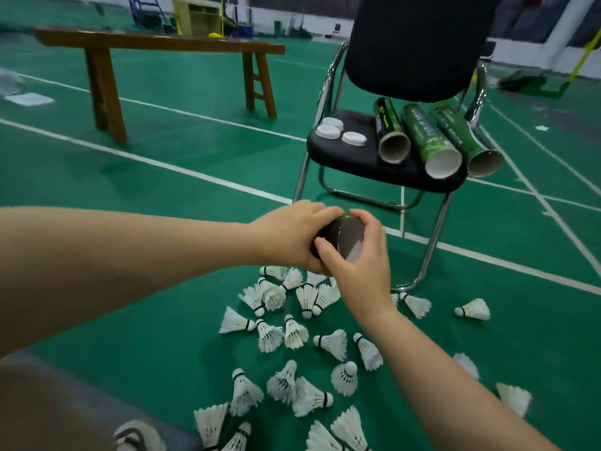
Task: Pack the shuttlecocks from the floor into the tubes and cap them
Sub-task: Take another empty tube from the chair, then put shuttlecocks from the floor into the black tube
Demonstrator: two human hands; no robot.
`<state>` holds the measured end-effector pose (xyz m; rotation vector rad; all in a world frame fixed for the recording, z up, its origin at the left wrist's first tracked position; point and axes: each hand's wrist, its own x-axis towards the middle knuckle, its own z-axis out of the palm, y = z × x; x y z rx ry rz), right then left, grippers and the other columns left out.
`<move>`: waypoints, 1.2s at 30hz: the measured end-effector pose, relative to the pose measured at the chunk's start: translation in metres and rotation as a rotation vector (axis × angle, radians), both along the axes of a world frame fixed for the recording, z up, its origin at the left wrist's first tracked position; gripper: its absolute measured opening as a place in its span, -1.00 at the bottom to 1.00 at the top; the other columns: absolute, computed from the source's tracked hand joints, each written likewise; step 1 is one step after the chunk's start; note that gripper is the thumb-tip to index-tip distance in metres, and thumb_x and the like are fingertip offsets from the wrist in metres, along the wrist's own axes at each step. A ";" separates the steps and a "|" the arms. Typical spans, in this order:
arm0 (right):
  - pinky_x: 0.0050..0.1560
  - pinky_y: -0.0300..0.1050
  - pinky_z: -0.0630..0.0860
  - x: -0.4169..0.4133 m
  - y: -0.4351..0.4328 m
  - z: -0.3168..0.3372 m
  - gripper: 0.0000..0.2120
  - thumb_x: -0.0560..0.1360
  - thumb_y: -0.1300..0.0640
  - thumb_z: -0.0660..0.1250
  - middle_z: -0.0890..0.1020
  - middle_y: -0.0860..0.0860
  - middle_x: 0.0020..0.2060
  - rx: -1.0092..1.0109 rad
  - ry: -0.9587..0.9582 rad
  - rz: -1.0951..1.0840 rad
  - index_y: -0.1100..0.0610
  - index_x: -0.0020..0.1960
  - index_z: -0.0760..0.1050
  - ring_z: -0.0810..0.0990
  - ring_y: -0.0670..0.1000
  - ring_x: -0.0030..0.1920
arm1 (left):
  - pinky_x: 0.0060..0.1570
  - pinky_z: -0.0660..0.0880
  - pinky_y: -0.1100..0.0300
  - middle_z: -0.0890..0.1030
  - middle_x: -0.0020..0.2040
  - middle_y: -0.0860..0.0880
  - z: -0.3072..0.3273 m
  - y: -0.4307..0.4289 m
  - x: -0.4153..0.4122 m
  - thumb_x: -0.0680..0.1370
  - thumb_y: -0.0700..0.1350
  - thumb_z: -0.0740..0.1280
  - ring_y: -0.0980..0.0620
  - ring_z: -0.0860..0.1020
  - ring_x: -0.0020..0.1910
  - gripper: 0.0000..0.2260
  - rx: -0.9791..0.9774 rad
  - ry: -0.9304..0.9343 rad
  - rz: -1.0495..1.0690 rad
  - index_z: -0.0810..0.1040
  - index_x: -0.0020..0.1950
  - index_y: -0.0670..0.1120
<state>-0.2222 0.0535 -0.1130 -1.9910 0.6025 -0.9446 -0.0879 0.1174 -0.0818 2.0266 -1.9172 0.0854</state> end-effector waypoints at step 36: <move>0.43 0.23 -0.10 0.108 0.011 -0.282 -0.18 0.35 -0.38 0.26 0.40 -0.06 0.35 -0.250 1.139 0.194 -0.02 0.47 0.10 0.16 0.04 0.46 | 0.17 0.36 0.00 0.44 0.22 0.01 -0.177 0.040 0.130 0.30 0.25 0.42 -0.06 0.37 0.20 -0.26 0.361 0.124 0.452 0.26 0.40 0.07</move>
